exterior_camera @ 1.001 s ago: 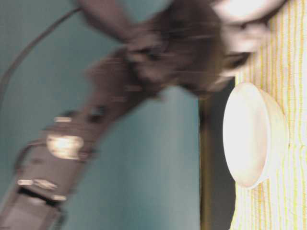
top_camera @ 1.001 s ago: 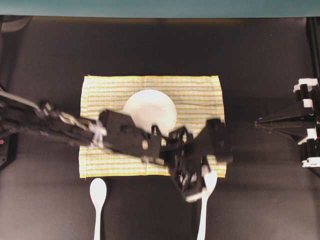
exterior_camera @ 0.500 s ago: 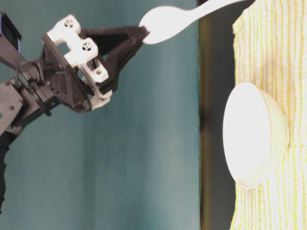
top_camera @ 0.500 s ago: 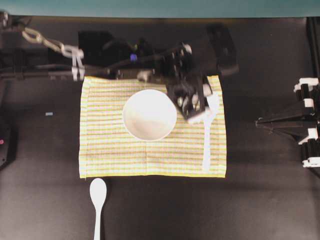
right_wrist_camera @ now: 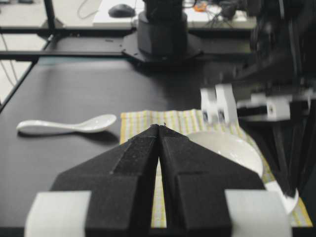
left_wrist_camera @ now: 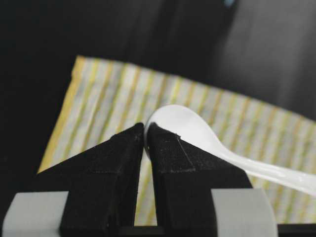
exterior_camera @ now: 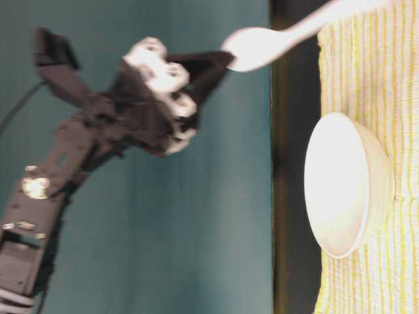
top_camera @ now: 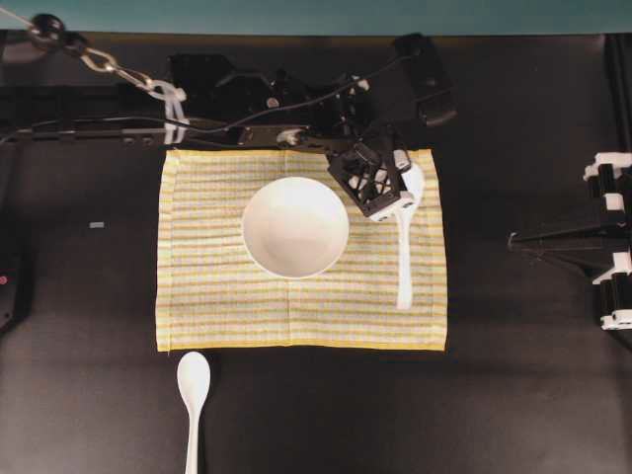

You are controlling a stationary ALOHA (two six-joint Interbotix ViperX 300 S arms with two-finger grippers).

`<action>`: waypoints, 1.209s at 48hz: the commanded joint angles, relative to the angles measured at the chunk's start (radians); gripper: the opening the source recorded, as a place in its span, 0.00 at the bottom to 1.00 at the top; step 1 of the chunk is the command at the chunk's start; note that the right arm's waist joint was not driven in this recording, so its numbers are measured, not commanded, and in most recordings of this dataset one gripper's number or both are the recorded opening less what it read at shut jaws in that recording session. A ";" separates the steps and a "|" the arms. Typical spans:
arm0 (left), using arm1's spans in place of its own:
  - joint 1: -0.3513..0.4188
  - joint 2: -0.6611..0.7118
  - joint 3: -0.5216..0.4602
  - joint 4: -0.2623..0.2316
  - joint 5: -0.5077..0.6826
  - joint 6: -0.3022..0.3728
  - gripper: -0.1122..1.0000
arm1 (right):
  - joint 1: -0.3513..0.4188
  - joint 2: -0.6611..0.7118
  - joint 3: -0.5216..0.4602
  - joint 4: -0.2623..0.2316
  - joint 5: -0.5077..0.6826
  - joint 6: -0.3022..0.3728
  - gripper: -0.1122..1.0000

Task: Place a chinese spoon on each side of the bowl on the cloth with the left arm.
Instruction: 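Lift the spoon and carry it to the cloth right of the bowl, then lower the spoon onto the cloth and open the left gripper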

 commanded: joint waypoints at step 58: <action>0.006 0.106 0.043 0.005 -0.160 0.058 0.46 | 0.002 0.003 -0.006 0.002 0.009 0.000 0.10</action>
